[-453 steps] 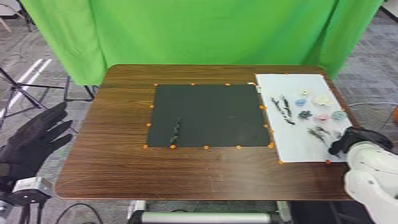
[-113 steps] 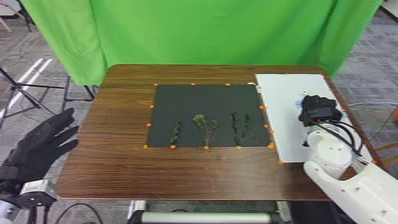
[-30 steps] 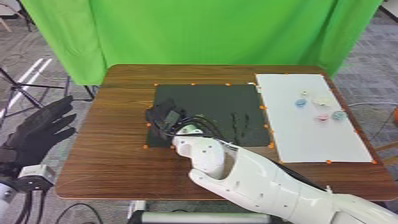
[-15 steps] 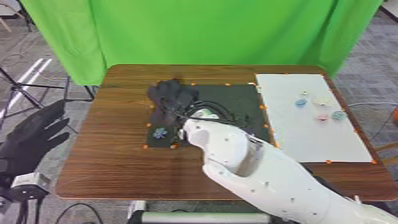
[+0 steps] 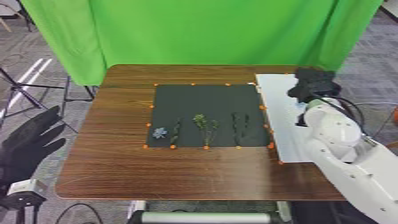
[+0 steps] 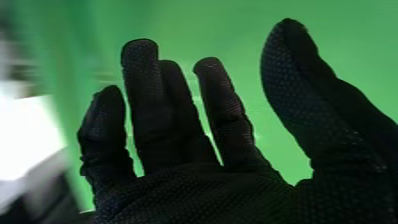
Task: Arrange flowers
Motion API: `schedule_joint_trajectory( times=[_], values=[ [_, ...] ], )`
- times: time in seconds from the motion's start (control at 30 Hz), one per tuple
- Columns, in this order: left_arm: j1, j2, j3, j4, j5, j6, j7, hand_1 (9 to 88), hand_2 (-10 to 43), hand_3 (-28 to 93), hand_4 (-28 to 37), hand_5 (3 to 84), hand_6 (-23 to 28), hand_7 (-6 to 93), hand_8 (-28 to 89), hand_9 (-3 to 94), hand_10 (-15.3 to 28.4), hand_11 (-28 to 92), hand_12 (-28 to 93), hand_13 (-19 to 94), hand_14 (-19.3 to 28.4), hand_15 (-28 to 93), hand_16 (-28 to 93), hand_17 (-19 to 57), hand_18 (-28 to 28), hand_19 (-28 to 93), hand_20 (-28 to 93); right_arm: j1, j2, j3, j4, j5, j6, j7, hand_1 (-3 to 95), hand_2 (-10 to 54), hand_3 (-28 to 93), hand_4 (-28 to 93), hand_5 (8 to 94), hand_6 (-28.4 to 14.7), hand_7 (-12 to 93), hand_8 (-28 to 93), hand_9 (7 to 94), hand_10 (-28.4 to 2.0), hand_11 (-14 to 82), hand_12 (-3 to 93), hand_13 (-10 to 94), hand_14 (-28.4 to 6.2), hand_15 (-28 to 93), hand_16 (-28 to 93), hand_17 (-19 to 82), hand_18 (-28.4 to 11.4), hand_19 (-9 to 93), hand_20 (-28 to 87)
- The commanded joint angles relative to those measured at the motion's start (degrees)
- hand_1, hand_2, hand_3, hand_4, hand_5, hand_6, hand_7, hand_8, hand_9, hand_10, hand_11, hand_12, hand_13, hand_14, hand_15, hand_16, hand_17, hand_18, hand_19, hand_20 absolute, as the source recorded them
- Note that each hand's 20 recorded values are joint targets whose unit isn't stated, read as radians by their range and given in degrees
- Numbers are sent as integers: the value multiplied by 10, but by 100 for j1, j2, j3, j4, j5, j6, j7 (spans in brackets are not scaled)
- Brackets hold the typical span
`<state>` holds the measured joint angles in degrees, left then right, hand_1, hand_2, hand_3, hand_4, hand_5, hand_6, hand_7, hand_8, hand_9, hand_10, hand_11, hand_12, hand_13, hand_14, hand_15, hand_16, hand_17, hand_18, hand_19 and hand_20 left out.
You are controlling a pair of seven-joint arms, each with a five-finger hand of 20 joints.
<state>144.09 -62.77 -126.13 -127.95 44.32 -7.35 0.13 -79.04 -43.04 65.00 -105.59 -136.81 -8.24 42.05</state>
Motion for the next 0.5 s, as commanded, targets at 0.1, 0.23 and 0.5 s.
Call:
schedule_joint_trajectory(
  times=[0.1,0.23,0.5],
  values=[
    [61,-54,-14,-22,30,-9,-22,247,-68,675,-271,204,4,163,-85,153,77,53,243,110,104,73,117,-134,176,317,100,-1427,338,877,-181,-74,-80,84,330,-95,894,-278,347,-45,347,-142,376,-156,309,275,452,-98,576,191,156,-205,753,538],
    [46,-21,8,-4,16,-2,-25,248,-68,675,-270,204,4,164,-85,153,77,53,243,110,104,73,117,-133,175,316,100,-1486,357,903,-42,-54,11,-136,325,-95,887,-281,351,-35,356,-143,390,-150,323,280,469,-90,594,200,162,-203,756,537],
    [25,22,26,6,19,-17,-34,249,-67,673,-270,203,4,165,-85,152,77,55,243,110,104,74,117,-133,175,315,100,-1193,521,364,573,-385,547,-28,320,-95,883,-282,342,-34,371,-151,396,-147,327,277,502,-72,596,212,180,-197,763,536]
  ],
)
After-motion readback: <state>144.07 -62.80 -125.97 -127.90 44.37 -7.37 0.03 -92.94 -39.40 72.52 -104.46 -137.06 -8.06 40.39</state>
